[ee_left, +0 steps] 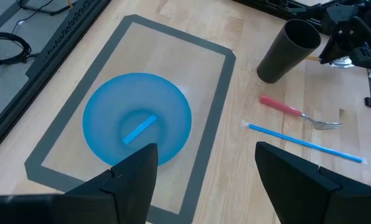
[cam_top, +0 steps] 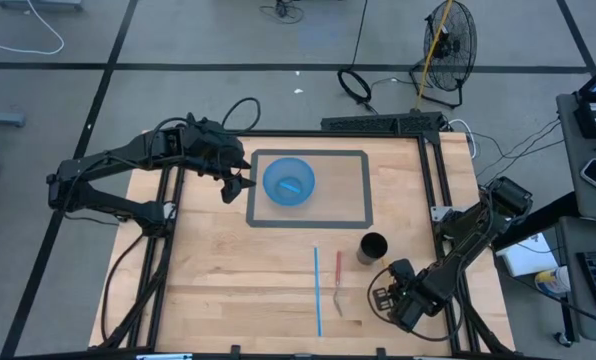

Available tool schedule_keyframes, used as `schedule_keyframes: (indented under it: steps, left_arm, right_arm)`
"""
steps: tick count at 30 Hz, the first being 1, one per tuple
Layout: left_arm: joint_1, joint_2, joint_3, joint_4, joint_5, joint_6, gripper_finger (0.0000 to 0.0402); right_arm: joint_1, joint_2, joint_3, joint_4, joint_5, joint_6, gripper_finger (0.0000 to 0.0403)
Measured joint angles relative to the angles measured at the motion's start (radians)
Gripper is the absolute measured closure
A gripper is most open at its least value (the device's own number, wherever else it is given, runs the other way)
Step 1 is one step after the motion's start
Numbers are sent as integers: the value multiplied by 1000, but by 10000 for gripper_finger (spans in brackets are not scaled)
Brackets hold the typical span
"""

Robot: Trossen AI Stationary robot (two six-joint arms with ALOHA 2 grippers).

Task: Pick & Place Utensil
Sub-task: Put the yellow spoon into the bowl

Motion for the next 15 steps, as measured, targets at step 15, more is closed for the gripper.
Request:
schedule_keyframes:
  steps: [15]
  left_arm:
    - [0,0,0,48,0,5,128]
  right_arm:
    - [0,-104,1,-96,56,-4,380]
